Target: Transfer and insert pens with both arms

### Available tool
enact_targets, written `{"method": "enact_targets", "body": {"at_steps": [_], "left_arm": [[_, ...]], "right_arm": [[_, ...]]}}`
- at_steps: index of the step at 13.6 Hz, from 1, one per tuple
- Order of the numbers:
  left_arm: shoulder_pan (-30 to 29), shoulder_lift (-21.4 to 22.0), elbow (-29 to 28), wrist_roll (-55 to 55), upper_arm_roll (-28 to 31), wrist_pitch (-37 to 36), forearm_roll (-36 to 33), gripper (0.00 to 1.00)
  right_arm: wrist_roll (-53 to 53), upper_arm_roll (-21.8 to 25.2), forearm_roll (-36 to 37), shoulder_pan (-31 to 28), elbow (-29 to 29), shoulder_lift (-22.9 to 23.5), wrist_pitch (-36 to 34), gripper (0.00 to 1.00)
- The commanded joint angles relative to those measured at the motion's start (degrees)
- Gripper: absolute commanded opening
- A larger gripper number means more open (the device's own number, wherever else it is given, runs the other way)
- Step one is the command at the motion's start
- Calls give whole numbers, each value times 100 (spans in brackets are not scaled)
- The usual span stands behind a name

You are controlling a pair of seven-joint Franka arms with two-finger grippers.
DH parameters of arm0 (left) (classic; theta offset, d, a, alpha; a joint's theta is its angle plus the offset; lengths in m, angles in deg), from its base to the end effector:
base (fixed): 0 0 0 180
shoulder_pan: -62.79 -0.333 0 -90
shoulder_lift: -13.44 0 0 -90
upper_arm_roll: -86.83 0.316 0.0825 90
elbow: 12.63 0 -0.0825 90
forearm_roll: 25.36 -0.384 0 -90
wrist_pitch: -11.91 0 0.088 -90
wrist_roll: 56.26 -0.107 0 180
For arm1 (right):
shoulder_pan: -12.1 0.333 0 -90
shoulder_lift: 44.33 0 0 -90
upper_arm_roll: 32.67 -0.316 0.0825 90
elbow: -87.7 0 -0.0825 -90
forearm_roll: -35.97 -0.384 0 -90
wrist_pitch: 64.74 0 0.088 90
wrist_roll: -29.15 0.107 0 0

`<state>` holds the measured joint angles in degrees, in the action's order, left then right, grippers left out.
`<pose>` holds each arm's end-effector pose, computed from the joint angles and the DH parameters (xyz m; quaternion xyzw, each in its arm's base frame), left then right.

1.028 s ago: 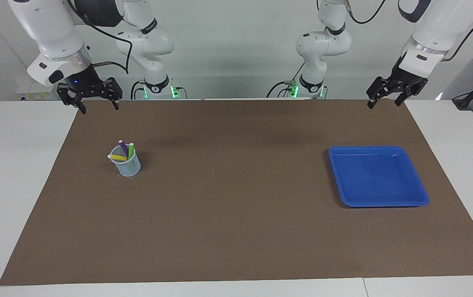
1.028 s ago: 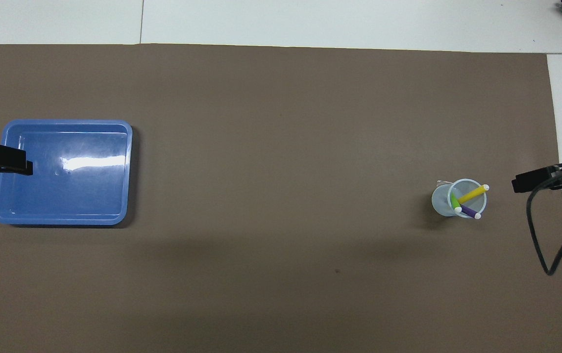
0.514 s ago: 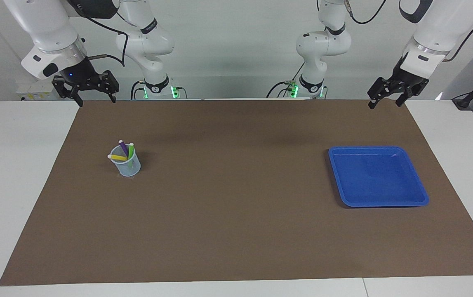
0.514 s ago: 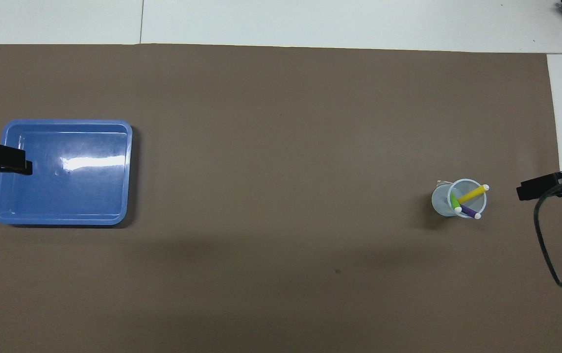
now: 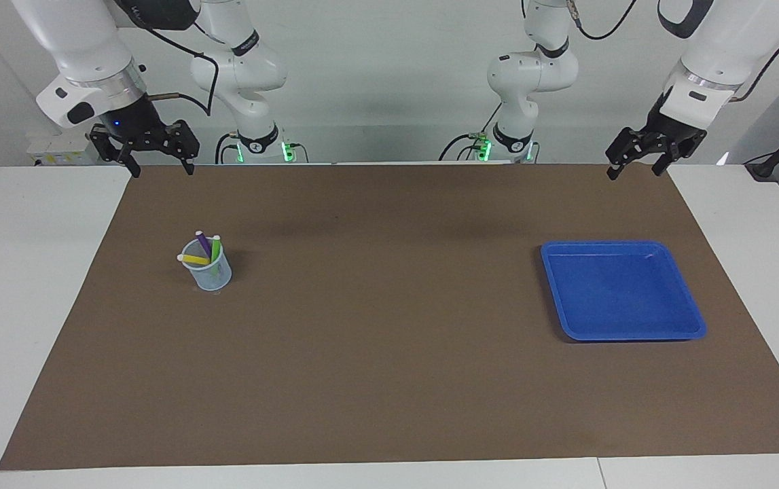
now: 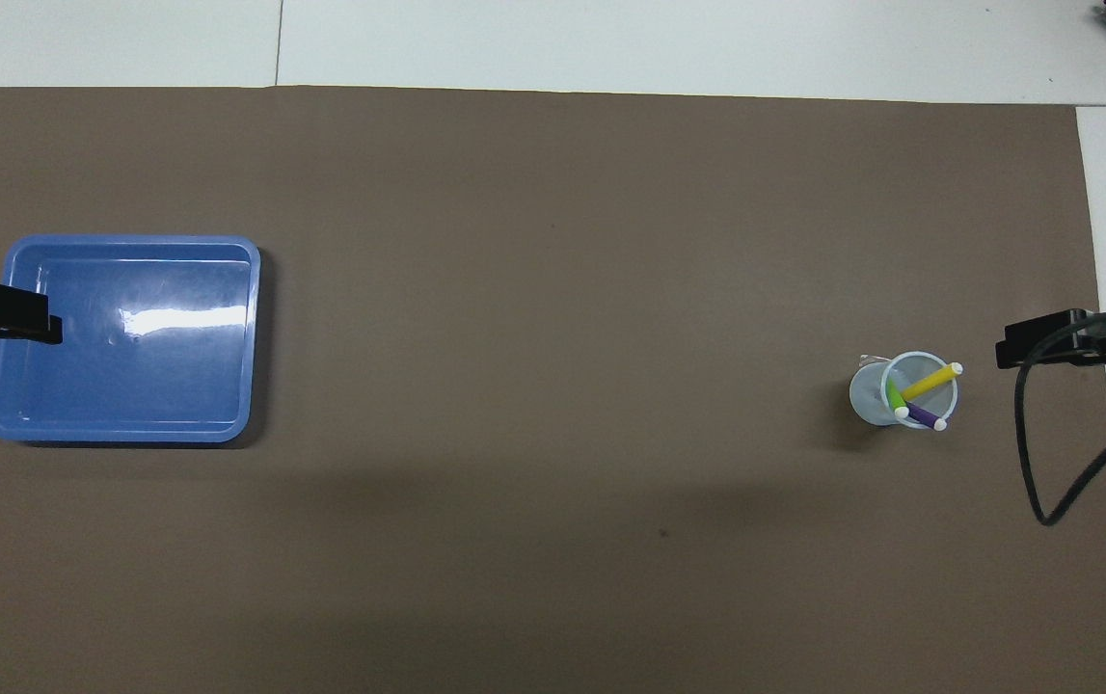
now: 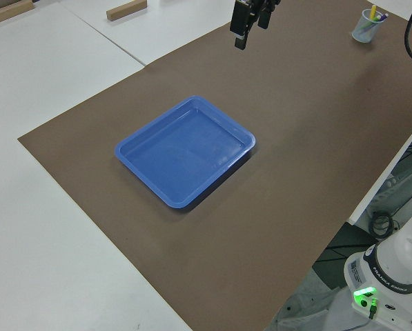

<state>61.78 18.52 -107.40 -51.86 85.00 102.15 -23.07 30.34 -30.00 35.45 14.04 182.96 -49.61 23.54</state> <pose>0.5267 -0.0126 0.6335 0.9993 0.0313 0.0039 0.0188 0.5218 -0.0068 0.6283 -0.9997 0.0166 0.0149 0.0066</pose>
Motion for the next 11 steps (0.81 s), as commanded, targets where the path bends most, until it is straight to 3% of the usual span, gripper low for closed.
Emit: {"method": "enact_targets", "body": {"at_steps": [1,11], "left_arm": [[39,-7,21,-79,70,11,60,100],[30,2,21,-62,78,11,60,100]], "right_arm": [[-329,-12,-142,-45,98,-52,145,100],[-313,-3,-150,-45,80,-262,136,100]]}}
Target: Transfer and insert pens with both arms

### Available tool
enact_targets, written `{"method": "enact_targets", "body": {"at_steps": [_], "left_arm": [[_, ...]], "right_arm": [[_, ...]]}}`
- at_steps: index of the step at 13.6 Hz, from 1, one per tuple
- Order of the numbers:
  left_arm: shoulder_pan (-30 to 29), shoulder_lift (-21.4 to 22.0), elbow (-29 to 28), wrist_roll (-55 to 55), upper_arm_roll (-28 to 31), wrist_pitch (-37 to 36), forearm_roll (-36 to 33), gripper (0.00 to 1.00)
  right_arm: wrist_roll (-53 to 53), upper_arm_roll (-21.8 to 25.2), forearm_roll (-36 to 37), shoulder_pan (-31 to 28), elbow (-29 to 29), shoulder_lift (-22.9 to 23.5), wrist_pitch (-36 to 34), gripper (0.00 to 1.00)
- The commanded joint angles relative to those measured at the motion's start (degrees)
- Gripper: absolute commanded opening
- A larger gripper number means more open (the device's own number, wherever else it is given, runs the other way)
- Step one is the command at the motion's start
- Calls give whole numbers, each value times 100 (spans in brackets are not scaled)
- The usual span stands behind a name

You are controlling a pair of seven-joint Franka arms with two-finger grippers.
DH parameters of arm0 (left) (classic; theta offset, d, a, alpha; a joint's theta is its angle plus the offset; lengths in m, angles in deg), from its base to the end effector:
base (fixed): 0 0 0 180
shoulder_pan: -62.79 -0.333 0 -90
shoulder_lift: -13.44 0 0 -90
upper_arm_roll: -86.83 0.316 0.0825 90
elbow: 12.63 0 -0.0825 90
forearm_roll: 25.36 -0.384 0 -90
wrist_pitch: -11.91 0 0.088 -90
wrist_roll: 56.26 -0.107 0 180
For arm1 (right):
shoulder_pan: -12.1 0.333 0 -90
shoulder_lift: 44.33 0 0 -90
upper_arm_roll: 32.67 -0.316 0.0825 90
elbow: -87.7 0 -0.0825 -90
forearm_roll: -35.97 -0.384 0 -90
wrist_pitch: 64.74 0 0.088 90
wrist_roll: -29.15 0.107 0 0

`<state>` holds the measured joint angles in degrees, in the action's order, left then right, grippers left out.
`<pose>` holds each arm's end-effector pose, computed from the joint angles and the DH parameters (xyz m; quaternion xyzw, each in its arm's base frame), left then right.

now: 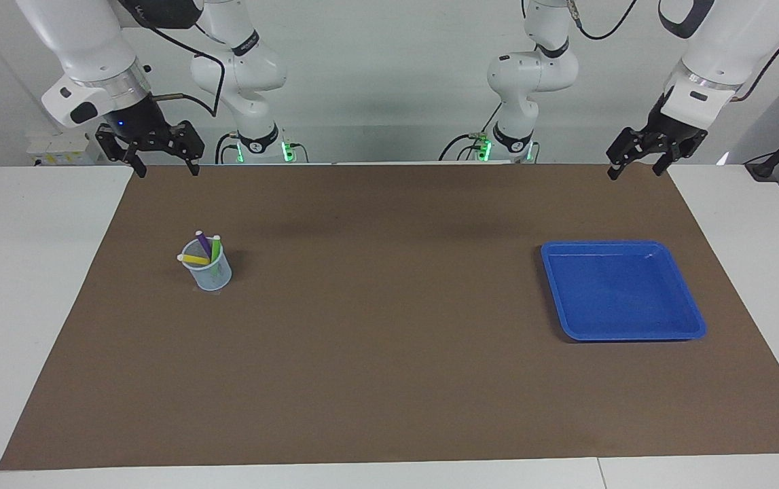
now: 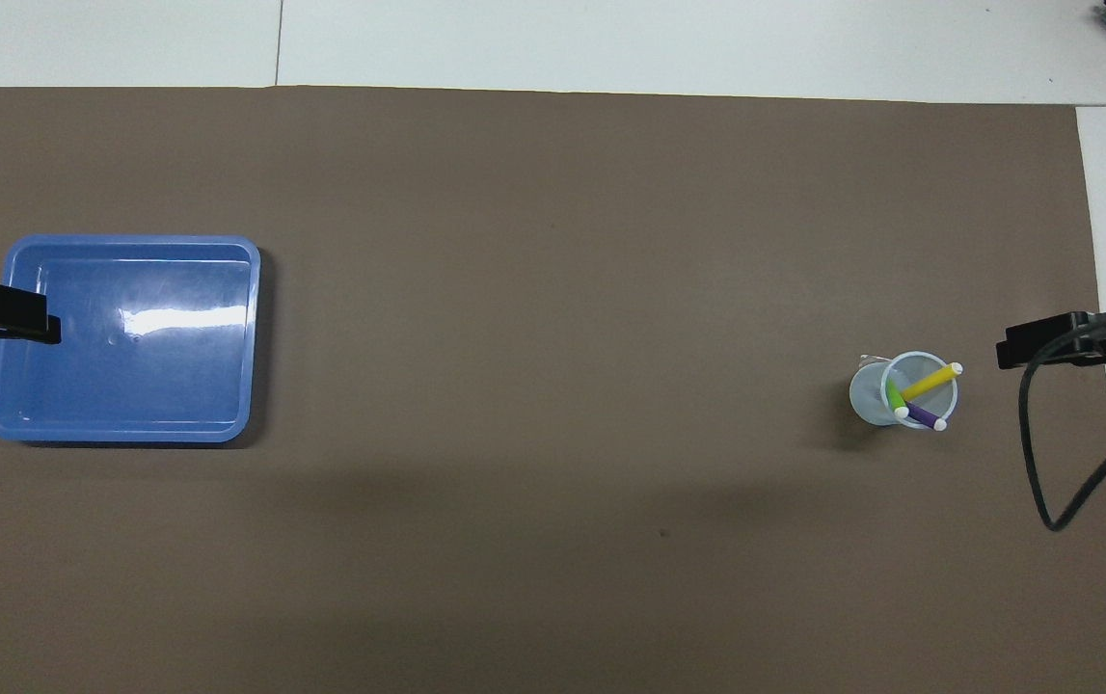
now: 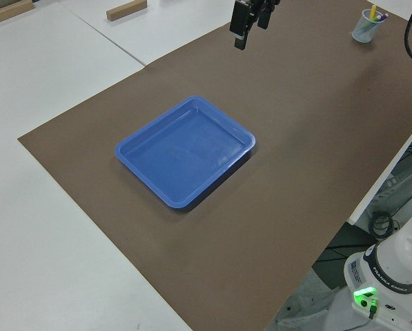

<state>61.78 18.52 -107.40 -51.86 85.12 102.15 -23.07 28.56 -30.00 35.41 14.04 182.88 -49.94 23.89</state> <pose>0.5267 -0.0114 0.6335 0.9993 0.0323 0.0039 0.0189 0.5208 -0.0068 0.6325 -0.9999 0.0010 0.0082 0.0073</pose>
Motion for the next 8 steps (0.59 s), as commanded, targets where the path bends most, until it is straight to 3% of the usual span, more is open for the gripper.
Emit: {"method": "enact_targets", "body": {"at_steps": [1,5,8], "left_arm": [[31,-7,21,-62,57,2,60,100],[31,-7,21,-53,49,2,60,100],[31,2,21,-53,49,-6,60,100]], "right_arm": [[-134,-3,-147,-44,81,-352,102,100],[-108,110,-147,52,194,-467,119,100],[-125,128,-147,52,756,-406,698,100]]}}
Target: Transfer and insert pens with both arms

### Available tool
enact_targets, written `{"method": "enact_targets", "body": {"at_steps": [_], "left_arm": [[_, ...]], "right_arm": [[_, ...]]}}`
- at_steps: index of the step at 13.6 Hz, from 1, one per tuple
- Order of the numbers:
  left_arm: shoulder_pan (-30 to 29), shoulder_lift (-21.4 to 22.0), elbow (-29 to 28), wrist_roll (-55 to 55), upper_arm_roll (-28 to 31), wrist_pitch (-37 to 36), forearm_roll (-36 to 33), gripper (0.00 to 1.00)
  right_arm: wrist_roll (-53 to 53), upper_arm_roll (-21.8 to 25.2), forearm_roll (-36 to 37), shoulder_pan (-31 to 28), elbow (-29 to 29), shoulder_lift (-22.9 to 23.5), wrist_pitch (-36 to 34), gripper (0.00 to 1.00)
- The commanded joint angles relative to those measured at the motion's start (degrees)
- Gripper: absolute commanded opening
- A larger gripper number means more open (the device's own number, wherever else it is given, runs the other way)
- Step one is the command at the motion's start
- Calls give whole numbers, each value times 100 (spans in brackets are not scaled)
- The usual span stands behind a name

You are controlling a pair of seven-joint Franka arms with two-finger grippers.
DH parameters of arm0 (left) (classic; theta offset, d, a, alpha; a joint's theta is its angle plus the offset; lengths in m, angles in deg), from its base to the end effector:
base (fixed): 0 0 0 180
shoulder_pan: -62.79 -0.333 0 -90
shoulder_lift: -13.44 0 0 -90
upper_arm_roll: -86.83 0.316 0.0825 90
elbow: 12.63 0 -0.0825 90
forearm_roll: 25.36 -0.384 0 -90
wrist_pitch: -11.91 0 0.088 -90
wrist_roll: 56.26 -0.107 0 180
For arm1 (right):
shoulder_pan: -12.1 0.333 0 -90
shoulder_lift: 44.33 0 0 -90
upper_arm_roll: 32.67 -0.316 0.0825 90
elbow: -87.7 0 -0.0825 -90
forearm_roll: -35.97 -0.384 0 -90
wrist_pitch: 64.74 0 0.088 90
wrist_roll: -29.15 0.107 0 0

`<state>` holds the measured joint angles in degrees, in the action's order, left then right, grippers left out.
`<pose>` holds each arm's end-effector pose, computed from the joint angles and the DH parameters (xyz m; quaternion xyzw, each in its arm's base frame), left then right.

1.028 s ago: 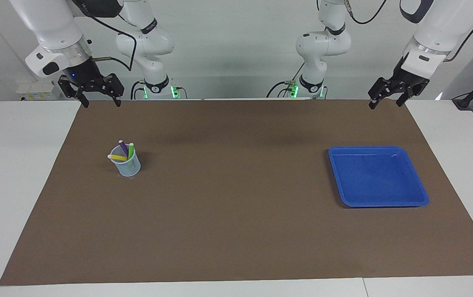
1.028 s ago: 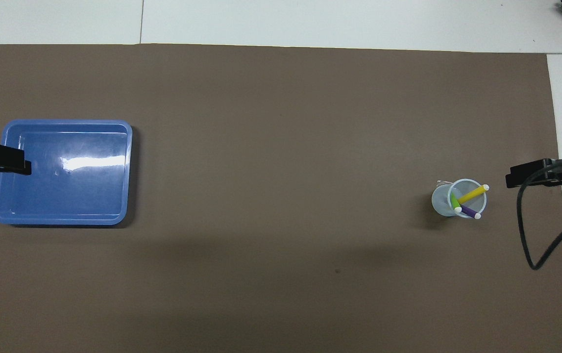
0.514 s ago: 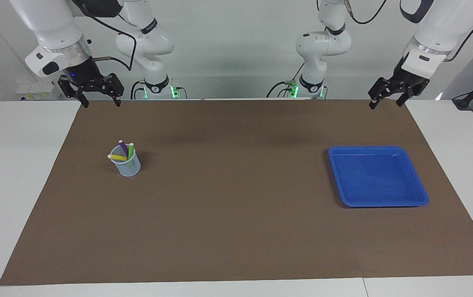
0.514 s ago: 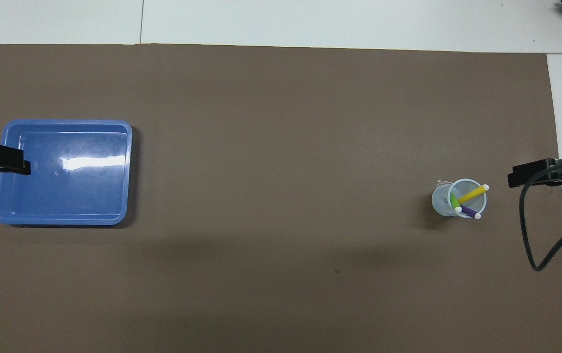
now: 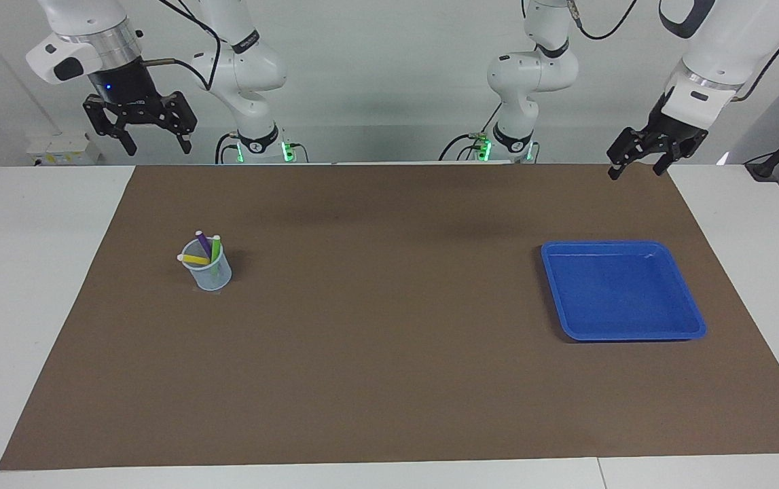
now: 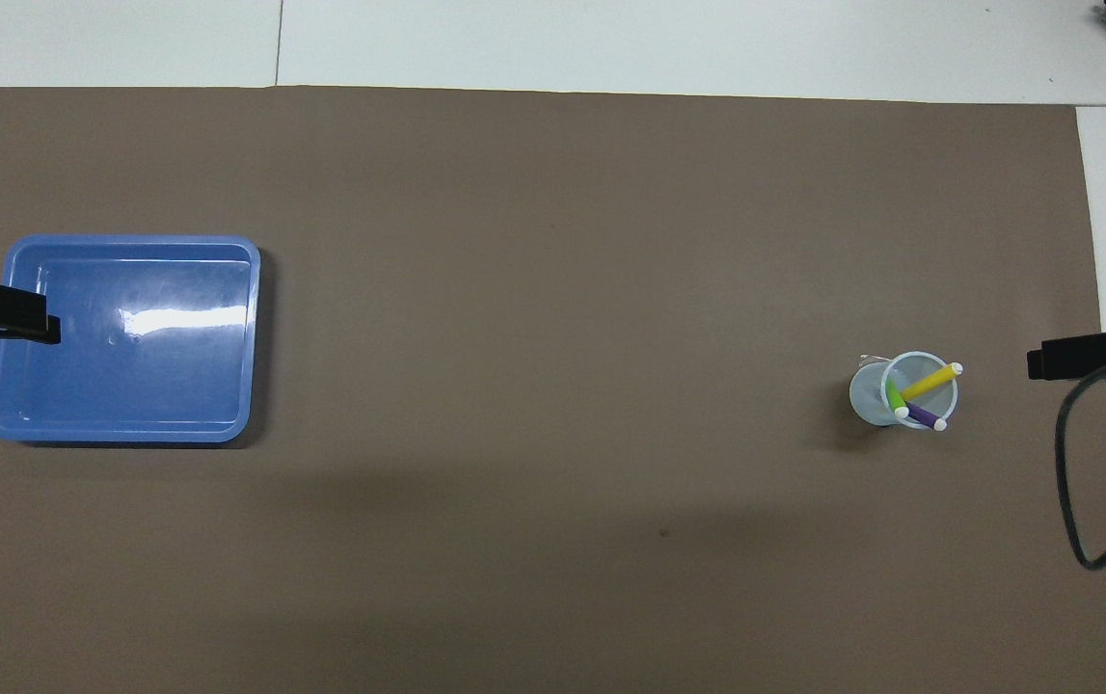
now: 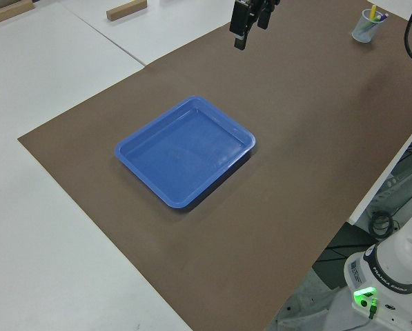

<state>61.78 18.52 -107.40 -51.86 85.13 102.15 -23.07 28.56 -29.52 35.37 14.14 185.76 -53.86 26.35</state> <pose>0.5267 -0.0113 0.6335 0.9993 0.0324 0.0039 0.0189 0.5034 -0.0111 0.6475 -0.9997 0.0042 -0.0224 0.0095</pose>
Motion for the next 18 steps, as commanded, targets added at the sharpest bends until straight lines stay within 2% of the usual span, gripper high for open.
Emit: {"method": "enact_targets", "body": {"at_steps": [1,3,5,6,8,10,12,15,16,18], "left_arm": [[31,2,21,-62,48,-6,60,100],[31,2,21,-62,30,-24,60,100],[31,2,21,-53,30,-24,60,100],[31,2,21,-62,30,-24,60,100],[13,2,21,-62,30,-24,60,100],[13,10,21,-53,22,-24,60,100],[13,10,21,-62,22,-24,60,100],[13,19,21,-62,22,-33,60,100],[13,19,21,-53,22,-42,60,100],[13,19,21,-53,13,-42,60,100]], "right_arm": [[-125,81,-143,42,460,-22,453,100],[-125,220,-134,129,355,39,287,100],[-125,825,-125,550,346,57,112,100],[-134,950,-125,587,337,57,-64,100],[-108,907,-125,587,284,66,39,100],[-142,854,-125,587,231,136,556,100],[-169,837,-117,535,266,127,646,100],[-152,547,15,534,249,163,865,100],[-169,555,-63,499,258,110,771,100],[-134,555,-55,490,171,-39,70,100]]}}
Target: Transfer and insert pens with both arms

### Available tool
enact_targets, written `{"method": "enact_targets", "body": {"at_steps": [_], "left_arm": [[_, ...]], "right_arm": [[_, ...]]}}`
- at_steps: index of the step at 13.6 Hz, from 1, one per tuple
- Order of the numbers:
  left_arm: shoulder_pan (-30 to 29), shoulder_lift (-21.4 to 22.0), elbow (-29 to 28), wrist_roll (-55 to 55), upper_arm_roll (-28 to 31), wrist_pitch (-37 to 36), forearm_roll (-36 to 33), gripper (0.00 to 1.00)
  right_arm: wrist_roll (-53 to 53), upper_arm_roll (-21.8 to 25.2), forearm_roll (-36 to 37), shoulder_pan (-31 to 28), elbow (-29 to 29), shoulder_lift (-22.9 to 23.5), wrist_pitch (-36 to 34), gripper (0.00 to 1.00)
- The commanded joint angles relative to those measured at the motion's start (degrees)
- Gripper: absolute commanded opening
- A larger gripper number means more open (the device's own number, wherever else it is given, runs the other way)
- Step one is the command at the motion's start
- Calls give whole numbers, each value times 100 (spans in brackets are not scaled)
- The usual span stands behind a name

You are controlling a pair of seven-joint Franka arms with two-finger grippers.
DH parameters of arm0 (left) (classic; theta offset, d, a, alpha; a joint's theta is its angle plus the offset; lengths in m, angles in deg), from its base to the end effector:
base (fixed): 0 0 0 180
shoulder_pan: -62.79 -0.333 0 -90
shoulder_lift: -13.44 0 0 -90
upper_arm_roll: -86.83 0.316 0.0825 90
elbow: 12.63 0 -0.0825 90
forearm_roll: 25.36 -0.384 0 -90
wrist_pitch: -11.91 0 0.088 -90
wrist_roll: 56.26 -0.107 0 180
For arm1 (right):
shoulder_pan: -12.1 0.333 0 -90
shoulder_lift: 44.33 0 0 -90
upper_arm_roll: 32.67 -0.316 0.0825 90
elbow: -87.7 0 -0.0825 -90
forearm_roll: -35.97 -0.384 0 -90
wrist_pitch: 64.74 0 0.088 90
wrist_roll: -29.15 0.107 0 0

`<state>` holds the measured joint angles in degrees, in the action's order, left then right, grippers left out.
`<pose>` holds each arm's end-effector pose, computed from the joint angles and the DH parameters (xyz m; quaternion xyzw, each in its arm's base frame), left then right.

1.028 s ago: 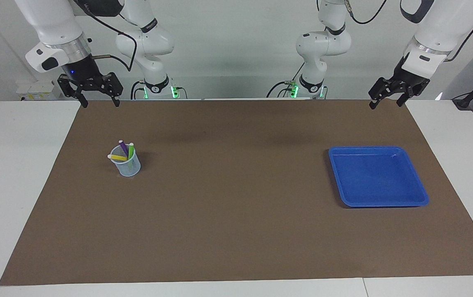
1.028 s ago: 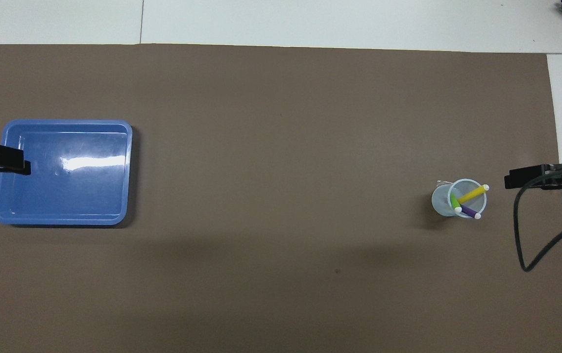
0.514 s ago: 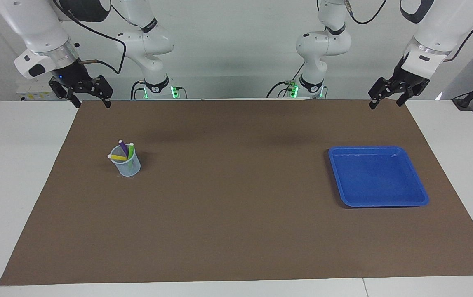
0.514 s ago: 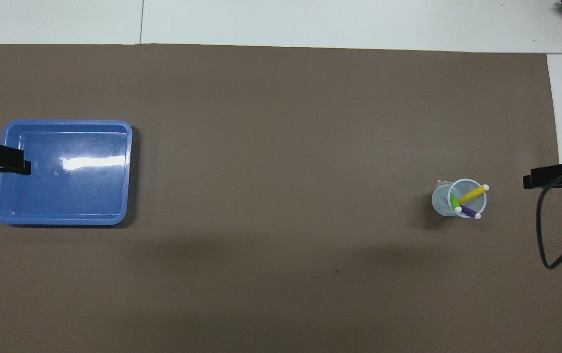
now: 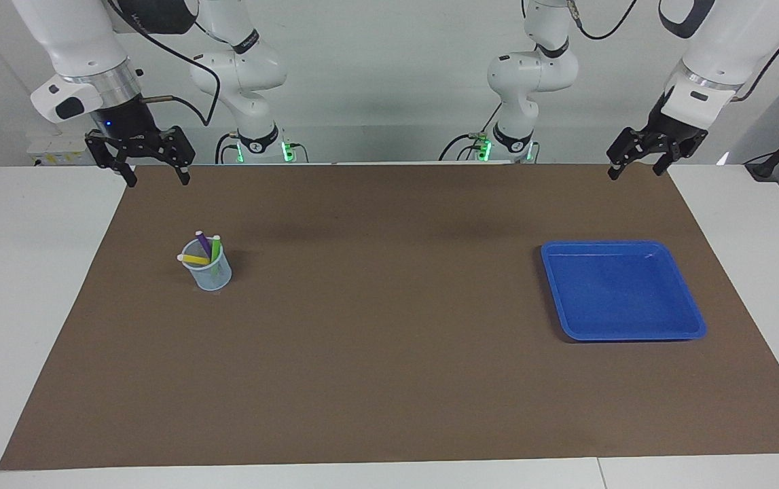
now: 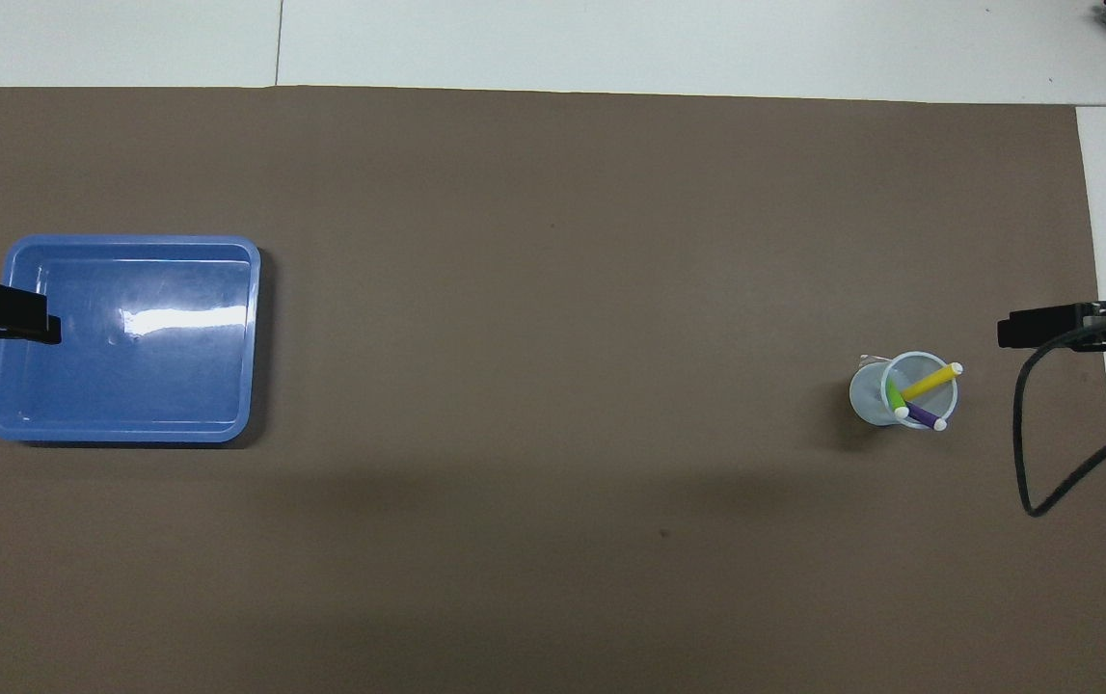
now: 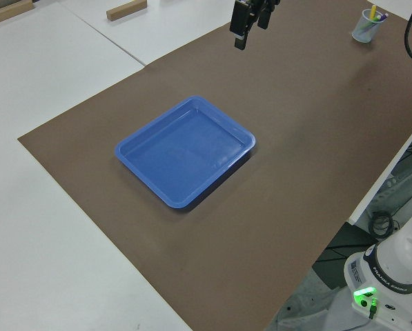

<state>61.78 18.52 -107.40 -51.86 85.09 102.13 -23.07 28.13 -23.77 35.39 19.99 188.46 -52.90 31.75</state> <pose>0.5266 -0.0117 0.6335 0.9993 0.0321 0.0038 0.0188 0.5175 -0.0140 0.6245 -0.9992 -0.0001 -0.0369 0.0159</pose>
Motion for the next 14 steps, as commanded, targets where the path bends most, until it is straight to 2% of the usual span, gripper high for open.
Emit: {"method": "enact_targets", "body": {"at_steps": [1,6,9,11,12,14], "left_arm": [[13,19,21,-53,17,-40,60,100],[13,19,21,-62,8,-40,60,100],[13,19,21,-53,-1,-40,60,100],[13,19,21,-53,-10,-40,60,100],[13,19,21,-53,-10,-40,60,100],[5,19,21,-62,-18,-40,60,100]], "right_arm": [[-74,6,-56,-103,-126,-162,-569,100],[-231,164,-82,-103,-442,-337,-1017,100],[-846,173,-83,-15,-591,-356,-984,100],[-1249,-2,22,160,-592,-399,-1009,100],[-1434,41,31,161,-557,-461,-914,100],[-1515,33,58,108,-478,-260,-476,100]]}}
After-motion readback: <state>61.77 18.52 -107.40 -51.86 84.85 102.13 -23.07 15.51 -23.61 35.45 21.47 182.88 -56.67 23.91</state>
